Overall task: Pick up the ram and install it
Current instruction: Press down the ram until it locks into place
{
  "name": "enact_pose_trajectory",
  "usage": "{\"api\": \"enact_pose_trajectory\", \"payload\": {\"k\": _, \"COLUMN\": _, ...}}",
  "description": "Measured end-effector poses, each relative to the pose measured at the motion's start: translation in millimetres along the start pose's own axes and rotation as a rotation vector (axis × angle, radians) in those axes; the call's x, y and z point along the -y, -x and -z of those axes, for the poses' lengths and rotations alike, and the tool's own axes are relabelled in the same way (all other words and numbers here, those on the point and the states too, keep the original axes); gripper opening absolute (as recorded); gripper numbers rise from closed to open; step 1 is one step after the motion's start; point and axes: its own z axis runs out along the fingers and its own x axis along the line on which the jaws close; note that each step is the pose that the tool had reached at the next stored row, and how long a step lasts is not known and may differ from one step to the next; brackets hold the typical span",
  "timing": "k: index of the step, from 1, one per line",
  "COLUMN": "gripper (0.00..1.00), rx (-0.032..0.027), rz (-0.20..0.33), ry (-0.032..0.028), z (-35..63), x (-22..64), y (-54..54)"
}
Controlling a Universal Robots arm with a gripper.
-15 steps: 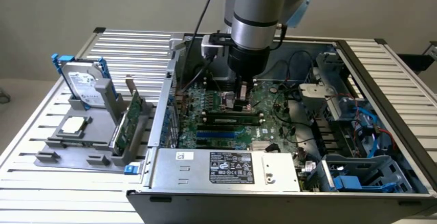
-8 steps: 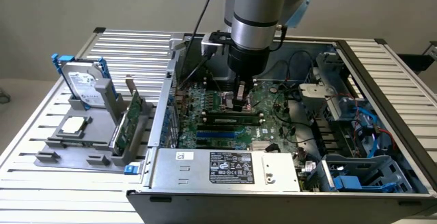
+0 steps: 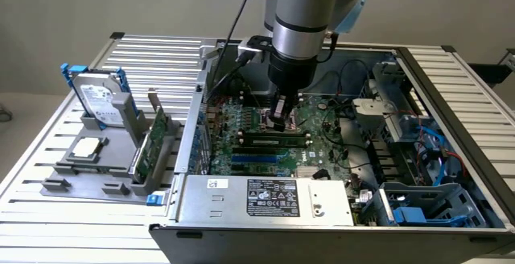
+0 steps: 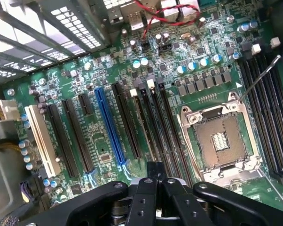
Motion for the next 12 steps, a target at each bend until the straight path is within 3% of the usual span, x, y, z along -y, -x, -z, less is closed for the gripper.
{"api": "enact_pose_trajectory", "payload": {"k": 12, "gripper": 0.11, "rx": 0.0048, "rz": -0.193, "ry": 0.0088, "z": -4.7, "x": 0.1, "y": 0.2}}
